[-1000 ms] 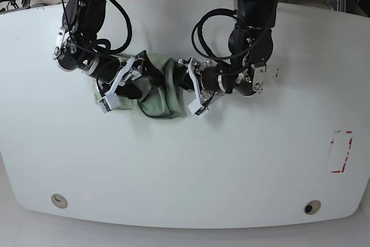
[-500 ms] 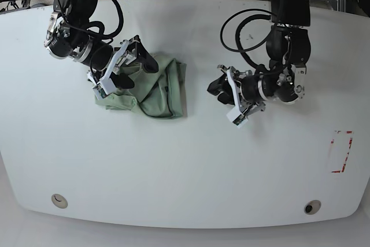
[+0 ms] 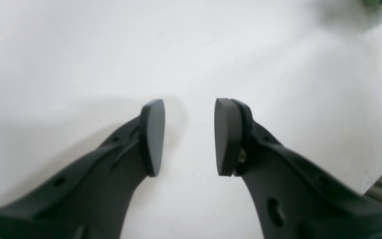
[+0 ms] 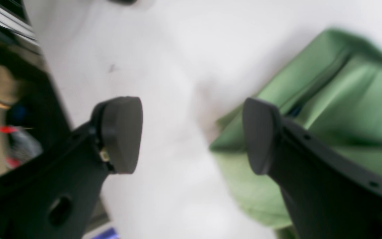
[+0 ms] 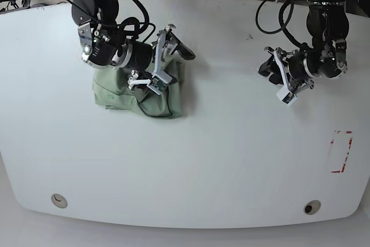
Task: Fold the T-shirt properly
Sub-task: 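Release the shirt and reposition both grippers above the folded bundle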
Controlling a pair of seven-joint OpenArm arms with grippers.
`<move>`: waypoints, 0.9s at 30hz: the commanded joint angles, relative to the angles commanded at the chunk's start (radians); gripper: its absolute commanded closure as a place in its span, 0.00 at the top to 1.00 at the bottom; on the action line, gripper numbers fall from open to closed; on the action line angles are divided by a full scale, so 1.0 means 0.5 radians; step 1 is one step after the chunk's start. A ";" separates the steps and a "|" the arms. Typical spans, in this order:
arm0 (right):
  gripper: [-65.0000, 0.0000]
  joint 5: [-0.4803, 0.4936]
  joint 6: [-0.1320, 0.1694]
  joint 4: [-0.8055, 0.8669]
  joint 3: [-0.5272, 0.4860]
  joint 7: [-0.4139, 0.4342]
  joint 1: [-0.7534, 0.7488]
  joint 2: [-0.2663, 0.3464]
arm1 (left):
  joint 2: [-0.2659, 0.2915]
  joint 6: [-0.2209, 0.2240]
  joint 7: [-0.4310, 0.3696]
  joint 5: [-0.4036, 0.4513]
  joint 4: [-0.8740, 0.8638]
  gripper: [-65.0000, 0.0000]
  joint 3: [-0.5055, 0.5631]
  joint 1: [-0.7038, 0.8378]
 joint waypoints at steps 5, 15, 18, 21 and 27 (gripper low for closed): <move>0.67 -0.506 0.000 0.000 -0.077 0.083 -0.018 -0.025 | -0.003 0.000 0.000 0.000 0.000 0.36 0.000 0.046; 0.54 -1.194 0.000 -0.046 -0.295 0.347 -0.098 -0.031 | -0.003 0.000 0.000 -0.003 -0.006 0.36 0.000 0.052; 0.39 -1.323 0.000 -0.160 -0.298 0.454 -0.095 -0.034 | -0.003 0.000 0.000 -0.003 0.003 0.36 0.000 0.049; 0.35 -1.390 0.000 -0.252 -0.295 0.506 -0.092 -0.034 | -0.003 0.000 0.000 -0.003 0.000 0.36 0.000 0.052; 0.16 -1.402 0.000 -0.273 -0.261 0.574 -0.104 -0.037 | -0.003 0.000 0.000 -0.003 0.000 0.36 0.000 0.058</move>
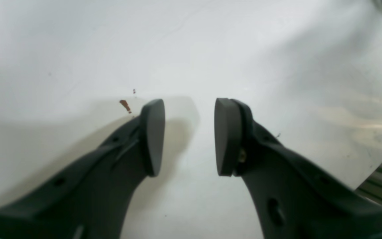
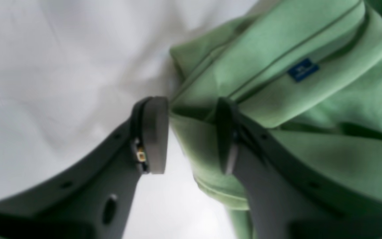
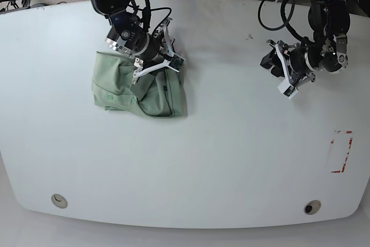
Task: Fold the T-shirt properly
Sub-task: 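Release the shirt and reposition both grippers above the folded bundle, then grasp the bundle with both grippers and fold it over again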
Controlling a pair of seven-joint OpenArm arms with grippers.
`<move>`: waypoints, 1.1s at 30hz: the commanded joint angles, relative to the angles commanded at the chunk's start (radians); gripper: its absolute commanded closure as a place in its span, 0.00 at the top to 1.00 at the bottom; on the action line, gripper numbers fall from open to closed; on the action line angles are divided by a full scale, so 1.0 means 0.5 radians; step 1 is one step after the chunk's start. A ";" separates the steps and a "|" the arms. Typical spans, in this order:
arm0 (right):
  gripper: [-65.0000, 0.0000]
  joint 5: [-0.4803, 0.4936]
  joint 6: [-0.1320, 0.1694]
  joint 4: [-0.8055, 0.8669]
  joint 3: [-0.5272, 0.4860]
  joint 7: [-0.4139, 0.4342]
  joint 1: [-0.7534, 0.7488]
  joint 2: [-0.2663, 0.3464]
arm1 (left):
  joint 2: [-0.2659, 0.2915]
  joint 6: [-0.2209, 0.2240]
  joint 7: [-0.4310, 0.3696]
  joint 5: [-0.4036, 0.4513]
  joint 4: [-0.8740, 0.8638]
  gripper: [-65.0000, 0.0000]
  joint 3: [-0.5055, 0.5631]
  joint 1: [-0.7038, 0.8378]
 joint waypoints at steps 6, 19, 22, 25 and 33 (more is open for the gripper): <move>0.00 0.003 0.000 0.157 0.043 -0.009 -0.012 -0.114 | 0.000 0.000 0.000 0.000 -0.003 0.36 0.000 0.018; 0.01 0.003 0.000 0.316 0.034 -0.178 0.040 -0.298 | 0.000 0.000 0.000 0.000 0.000 0.36 0.000 0.043; 0.01 0.012 0.000 0.292 0.031 -0.193 0.055 -0.310 | 0.000 0.000 0.000 0.000 0.000 0.36 0.003 0.043; 0.03 0.015 0.000 0.288 0.028 -0.196 0.064 -0.341 | 0.000 0.000 0.000 0.000 0.000 0.36 0.003 0.043; 0.61 0.015 0.000 0.371 0.117 -0.196 0.003 -0.359 | 0.055 0.000 0.000 0.003 0.212 0.36 0.071 0.034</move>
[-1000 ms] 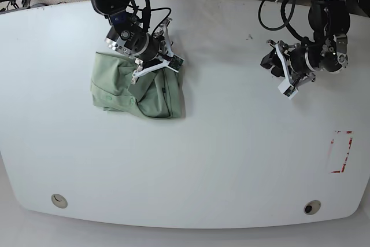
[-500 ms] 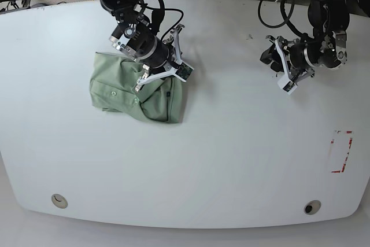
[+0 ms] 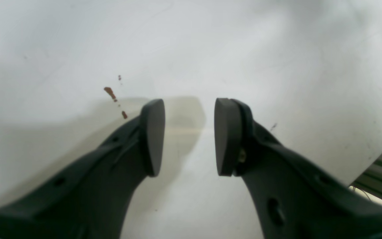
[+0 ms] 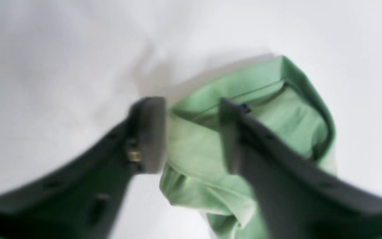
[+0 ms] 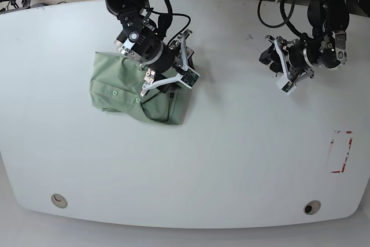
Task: Fold the T-shirt properly
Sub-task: 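Grasp the bundle with both grippers and fold it over again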
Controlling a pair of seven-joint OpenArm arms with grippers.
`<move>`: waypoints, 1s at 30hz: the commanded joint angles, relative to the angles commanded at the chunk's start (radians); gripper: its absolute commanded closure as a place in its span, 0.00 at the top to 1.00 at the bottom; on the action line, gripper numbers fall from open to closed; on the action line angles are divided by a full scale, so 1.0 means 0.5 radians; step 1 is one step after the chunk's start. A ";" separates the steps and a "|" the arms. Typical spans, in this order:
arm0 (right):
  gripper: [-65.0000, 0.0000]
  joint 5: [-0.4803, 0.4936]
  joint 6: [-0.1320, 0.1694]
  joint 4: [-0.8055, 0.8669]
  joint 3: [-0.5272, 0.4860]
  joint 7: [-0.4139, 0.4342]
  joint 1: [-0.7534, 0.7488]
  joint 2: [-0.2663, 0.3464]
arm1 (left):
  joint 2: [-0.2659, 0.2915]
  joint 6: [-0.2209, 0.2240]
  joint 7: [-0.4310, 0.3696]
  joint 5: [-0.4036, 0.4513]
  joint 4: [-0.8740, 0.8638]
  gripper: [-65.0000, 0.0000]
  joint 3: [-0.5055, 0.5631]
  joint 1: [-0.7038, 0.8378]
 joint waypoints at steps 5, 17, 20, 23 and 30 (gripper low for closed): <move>0.47 0.068 0.000 0.000 0.218 0.000 0.015 0.000 | 0.074 0.000 0.000 0.003 0.126 0.36 0.212 -0.107; 0.31 0.687 0.000 -0.098 1.062 -0.270 0.267 0.209 | 0.479 0.000 0.000 0.522 0.110 0.36 0.706 -0.301; 0.31 0.786 0.000 -0.215 1.181 -0.368 0.381 0.307 | 0.623 0.000 0.000 0.672 0.114 0.36 0.776 -0.353; 0.31 0.884 0.000 -0.347 1.264 -0.381 0.396 0.427 | 0.752 0.000 -0.003 0.786 0.098 0.36 0.878 -0.359; 0.31 1.062 0.000 -0.700 1.267 -0.350 0.473 0.534 | 0.942 0.000 -0.074 1.019 -0.117 0.36 0.967 -0.362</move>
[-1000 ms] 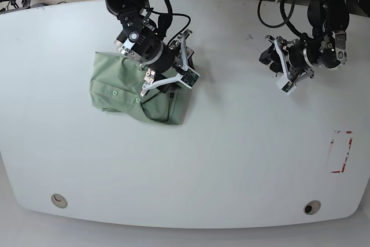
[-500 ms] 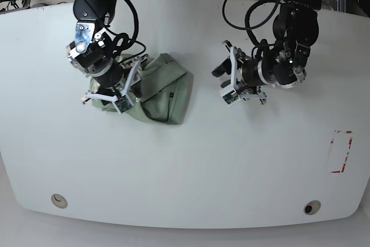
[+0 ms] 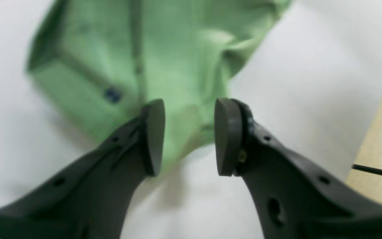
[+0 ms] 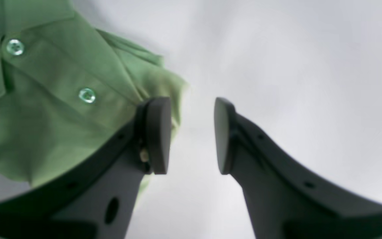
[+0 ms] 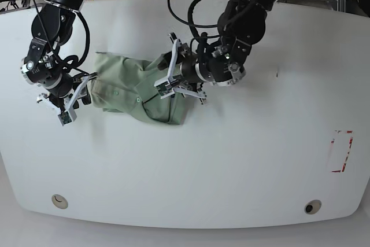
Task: Fold the T-shirt properly
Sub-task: 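Grasp the bundle with both grippers and fold it over again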
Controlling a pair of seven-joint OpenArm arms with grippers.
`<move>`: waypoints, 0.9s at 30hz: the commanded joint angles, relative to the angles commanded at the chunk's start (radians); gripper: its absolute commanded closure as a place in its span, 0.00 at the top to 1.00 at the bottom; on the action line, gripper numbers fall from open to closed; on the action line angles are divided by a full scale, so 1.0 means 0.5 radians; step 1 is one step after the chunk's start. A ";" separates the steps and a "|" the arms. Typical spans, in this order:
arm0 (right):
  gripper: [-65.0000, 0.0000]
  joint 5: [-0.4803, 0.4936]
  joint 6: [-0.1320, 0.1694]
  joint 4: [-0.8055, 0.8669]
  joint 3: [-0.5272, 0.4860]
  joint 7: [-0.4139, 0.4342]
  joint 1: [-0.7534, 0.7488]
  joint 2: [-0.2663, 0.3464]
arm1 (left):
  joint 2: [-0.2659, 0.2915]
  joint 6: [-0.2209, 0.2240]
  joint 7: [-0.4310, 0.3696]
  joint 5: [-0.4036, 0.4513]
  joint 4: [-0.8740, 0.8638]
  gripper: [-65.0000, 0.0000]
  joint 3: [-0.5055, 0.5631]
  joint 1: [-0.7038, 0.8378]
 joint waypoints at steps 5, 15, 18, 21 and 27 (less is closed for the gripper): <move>0.15 -0.006 0.000 -0.258 -0.009 0.184 0.018 -0.006 | 0.003 0.000 -0.196 0.058 -0.153 0.36 -0.006 0.015; 0.09 -0.012 0.000 -0.571 -0.181 0.476 0.031 0.006 | -0.144 0.000 -0.331 0.064 -0.482 0.36 -0.046 -0.098; 0.09 -0.003 0.000 -0.568 -0.190 0.476 -0.040 0.031 | -0.227 0.000 -0.396 0.064 -0.580 0.36 -0.046 -0.184; 0.09 0.000 0.000 -0.546 -0.190 0.476 -0.098 0.028 | -0.301 0.000 -0.442 0.061 -0.690 0.36 -0.043 -0.285; 0.09 -0.009 0.000 -0.255 -0.227 0.396 -0.338 -0.101 | -0.439 0.000 -0.470 0.055 -0.761 0.36 -0.037 -0.491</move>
